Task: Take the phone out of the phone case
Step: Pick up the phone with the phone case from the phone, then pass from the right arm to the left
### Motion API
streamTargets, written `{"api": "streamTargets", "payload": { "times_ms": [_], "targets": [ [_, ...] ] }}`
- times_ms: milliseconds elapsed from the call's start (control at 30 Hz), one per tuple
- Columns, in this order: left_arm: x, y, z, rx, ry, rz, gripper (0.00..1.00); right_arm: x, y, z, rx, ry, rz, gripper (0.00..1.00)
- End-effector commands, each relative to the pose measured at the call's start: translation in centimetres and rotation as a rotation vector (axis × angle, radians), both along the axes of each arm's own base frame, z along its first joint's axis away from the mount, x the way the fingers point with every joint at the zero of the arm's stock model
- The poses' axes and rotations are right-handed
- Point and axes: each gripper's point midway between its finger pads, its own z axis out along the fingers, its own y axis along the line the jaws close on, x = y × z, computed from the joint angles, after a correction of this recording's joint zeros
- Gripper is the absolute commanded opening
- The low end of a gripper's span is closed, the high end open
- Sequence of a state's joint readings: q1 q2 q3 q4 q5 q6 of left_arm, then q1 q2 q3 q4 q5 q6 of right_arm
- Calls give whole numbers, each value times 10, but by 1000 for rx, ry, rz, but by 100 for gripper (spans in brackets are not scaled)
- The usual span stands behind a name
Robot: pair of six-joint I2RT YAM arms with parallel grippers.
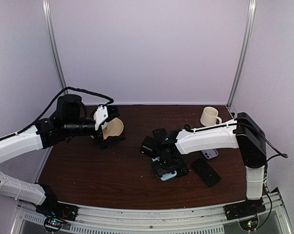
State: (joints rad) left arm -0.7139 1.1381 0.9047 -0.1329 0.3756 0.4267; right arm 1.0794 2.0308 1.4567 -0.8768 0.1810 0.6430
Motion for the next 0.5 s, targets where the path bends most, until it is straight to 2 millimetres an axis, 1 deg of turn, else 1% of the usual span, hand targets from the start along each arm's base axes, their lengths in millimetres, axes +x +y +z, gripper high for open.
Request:
{"api": "streamTargets", "payload": {
  "times_ms": [0, 100, 200, 367, 433, 467],
  "targets": [
    [1, -3, 4, -11, -4, -6, 97, 12, -7, 20, 18, -74, 47, 59],
    [3, -6, 1, -2, 44, 1, 97, 17, -4, 34, 58, -124, 62, 59],
    [3, -10, -1, 5, 120, 10, 98, 19, 1, 43, 116, -158, 70, 59],
    [6, -9, -5, -23, 299, 92, 97, 19, 12, 54, 220, -186, 81, 59],
    [6, -8, -10, -51, 388, 140, 98, 19, 14, 61, 264, -203, 82, 59],
    [7, -7, -15, -74, 460, 177, 98, 18, 16, 63, 284, -210, 87, 59]
  ]
}}
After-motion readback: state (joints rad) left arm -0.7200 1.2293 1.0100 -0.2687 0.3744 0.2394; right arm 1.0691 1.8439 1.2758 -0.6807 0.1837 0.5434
